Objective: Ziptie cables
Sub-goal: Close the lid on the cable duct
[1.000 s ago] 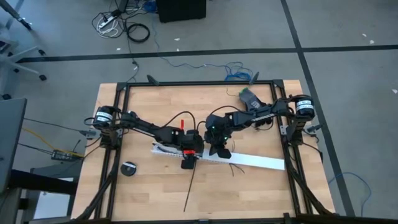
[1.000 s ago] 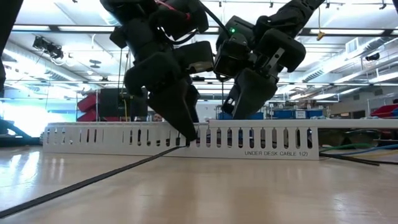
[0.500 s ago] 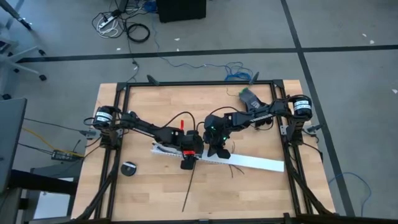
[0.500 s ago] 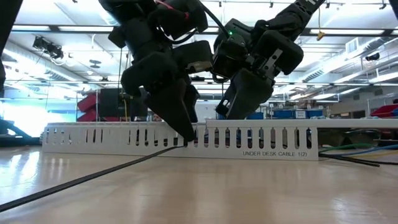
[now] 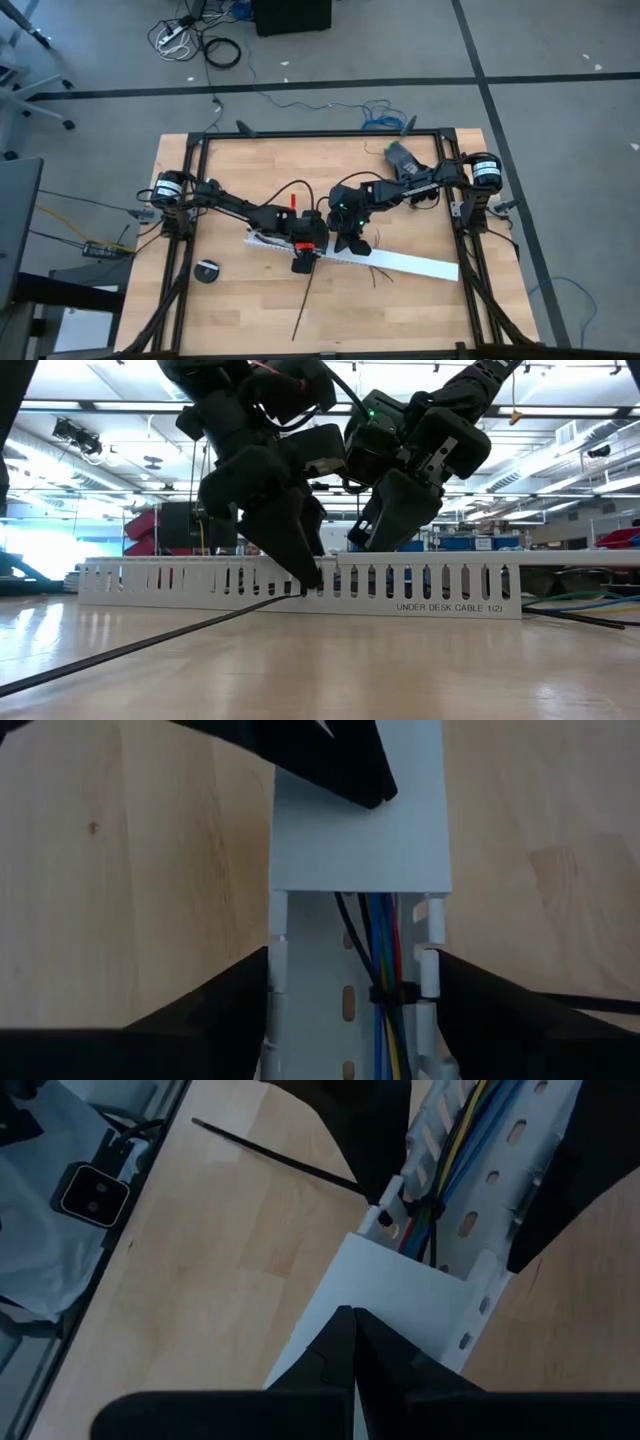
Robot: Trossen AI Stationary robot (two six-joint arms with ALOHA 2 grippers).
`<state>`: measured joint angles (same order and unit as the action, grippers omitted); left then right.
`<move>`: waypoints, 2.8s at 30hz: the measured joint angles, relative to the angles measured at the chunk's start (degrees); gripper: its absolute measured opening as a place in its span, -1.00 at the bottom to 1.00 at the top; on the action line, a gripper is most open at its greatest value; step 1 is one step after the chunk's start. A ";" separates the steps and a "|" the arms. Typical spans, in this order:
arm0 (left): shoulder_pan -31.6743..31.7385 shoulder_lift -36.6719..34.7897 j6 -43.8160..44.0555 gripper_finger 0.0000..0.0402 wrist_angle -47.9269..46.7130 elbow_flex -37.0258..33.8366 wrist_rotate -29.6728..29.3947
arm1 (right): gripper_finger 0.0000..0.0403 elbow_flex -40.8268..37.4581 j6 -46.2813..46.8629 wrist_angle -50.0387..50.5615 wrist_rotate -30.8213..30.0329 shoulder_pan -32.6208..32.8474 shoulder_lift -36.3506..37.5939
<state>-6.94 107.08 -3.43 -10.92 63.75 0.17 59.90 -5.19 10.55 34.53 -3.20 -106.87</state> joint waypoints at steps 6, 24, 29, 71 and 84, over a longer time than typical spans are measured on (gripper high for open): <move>-0.17 0.11 -0.61 0.33 0.97 0.00 -0.37 | -1.00 0.00 -0.20 0.16 -0.21 0.00 0.02; -1.03 0.03 -2.21 0.12 1.27 0.02 0.83 | -1.00 0.02 -0.22 0.25 -0.35 -0.02 0.00; -1.03 0.00 -2.24 0.09 1.27 0.04 0.83 | -1.00 0.02 -0.20 0.00 0.05 -0.02 0.00; -1.16 -0.39 -2.82 0.21 -2.13 0.38 -2.17 | -1.00 2.19 -0.48 -0.25 4.14 -0.83 -3.48; -1.49 -0.75 -5.82 0.34 -9.86 4.60 -3.03 | -1.00 2.19 0.74 0.26 3.78 -0.80 -3.50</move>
<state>-8.43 106.33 -9.26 -20.78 68.35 -2.87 62.08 -4.45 10.81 38.30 -4.00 -110.37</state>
